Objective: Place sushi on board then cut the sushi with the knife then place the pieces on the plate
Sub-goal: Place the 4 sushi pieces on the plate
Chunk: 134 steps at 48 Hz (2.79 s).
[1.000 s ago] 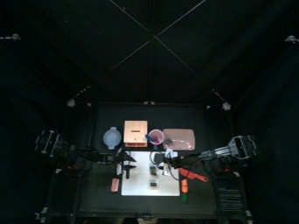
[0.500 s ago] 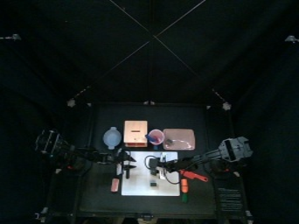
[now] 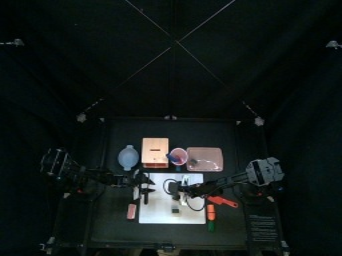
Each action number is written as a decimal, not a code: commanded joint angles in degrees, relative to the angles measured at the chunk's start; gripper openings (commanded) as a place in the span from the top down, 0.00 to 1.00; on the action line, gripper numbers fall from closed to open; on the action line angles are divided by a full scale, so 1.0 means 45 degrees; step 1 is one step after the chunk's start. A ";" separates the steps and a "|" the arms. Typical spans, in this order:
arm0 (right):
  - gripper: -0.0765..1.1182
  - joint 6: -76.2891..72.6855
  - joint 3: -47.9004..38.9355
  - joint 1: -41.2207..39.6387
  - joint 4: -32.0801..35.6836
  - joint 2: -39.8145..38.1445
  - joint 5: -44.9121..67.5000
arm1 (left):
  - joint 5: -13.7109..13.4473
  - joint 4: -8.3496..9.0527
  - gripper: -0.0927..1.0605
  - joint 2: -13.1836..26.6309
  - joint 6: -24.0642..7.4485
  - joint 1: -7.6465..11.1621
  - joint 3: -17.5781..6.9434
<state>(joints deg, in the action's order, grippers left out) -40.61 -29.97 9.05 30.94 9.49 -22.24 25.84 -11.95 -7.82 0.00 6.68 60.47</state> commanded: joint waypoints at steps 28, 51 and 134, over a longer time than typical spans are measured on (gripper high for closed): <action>0.49 -0.0156 -0.1035 -0.1465 -0.0469 -0.3477 -0.3320 | 0.0059 -0.0020 0.26 -0.0059 -0.0039 -0.0039 -0.0059; 0.49 -0.0156 -0.2891 -0.5195 -0.0684 -0.5449 -0.4043 | 0.0059 -0.0059 0.26 -0.0059 -0.0020 -0.0039 -0.0039; 0.27 -0.0137 -0.1016 0.0566 -0.1582 -0.2793 0.1055 | 0.0059 -0.0078 0.26 -0.0059 0.0000 -0.0234 -0.0059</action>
<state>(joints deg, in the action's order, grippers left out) -41.31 -37.00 10.46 24.43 -4.13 -18.19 25.84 -12.22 -7.82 0.09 5.89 60.91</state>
